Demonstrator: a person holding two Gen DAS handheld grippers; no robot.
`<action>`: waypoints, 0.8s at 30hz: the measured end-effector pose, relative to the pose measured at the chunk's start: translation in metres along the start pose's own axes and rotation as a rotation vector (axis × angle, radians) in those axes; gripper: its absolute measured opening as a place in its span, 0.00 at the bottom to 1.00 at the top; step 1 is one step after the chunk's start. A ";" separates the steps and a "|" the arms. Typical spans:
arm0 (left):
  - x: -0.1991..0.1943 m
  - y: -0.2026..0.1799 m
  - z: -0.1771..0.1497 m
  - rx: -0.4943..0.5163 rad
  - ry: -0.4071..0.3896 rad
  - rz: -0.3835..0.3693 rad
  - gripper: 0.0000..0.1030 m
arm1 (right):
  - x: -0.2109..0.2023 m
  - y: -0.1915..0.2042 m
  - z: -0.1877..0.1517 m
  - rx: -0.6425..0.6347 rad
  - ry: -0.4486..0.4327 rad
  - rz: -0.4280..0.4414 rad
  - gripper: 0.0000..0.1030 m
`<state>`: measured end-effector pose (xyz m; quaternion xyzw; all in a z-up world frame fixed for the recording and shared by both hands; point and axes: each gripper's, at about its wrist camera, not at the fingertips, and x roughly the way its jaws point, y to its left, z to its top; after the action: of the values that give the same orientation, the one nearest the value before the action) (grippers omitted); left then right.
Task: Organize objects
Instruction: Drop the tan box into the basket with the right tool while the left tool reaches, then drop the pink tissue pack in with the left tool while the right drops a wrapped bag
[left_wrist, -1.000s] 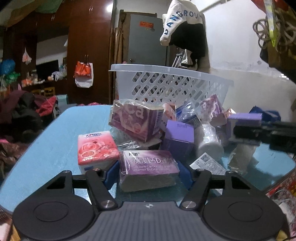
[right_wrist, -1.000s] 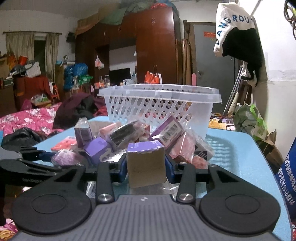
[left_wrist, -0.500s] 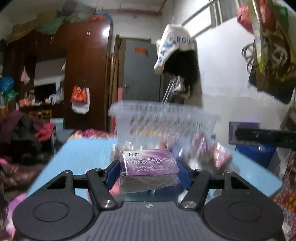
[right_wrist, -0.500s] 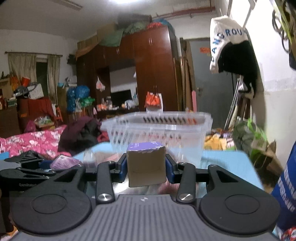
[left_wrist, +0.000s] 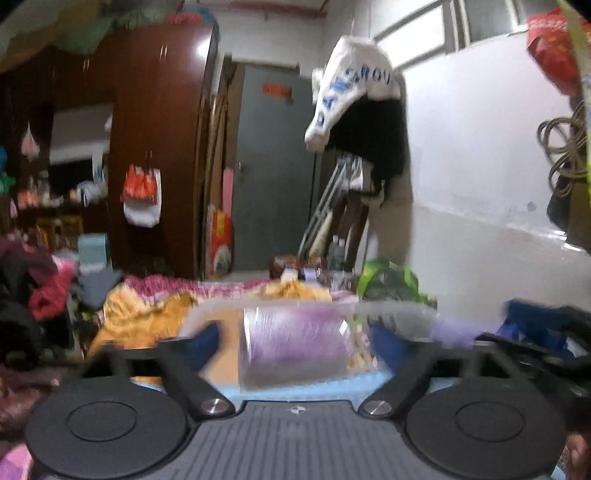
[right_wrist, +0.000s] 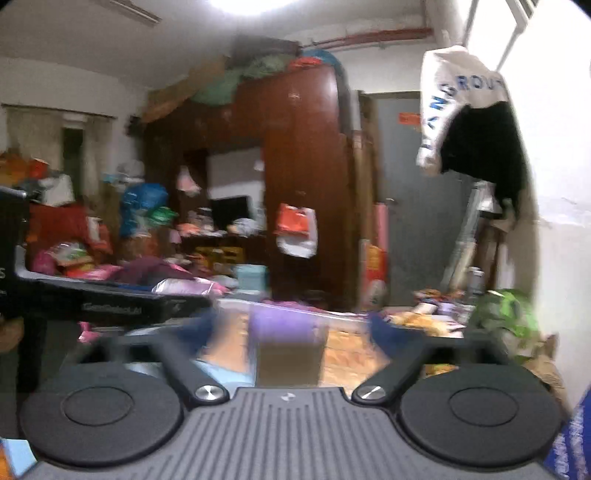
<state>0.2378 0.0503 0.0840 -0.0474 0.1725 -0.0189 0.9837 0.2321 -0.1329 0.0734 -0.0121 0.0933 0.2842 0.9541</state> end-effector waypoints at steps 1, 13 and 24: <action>-0.005 0.002 -0.003 -0.002 -0.013 -0.011 1.00 | -0.010 -0.001 0.003 -0.008 -0.018 -0.019 1.00; -0.149 0.036 -0.126 0.014 -0.144 0.068 1.00 | -0.128 0.011 -0.104 -0.002 0.034 0.029 1.00; -0.111 0.043 -0.175 0.023 0.053 0.042 0.98 | -0.097 0.034 -0.135 -0.056 0.138 0.026 1.00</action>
<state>0.0747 0.0842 -0.0468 -0.0320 0.1991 -0.0016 0.9795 0.1114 -0.1669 -0.0401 -0.0572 0.1508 0.2974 0.9410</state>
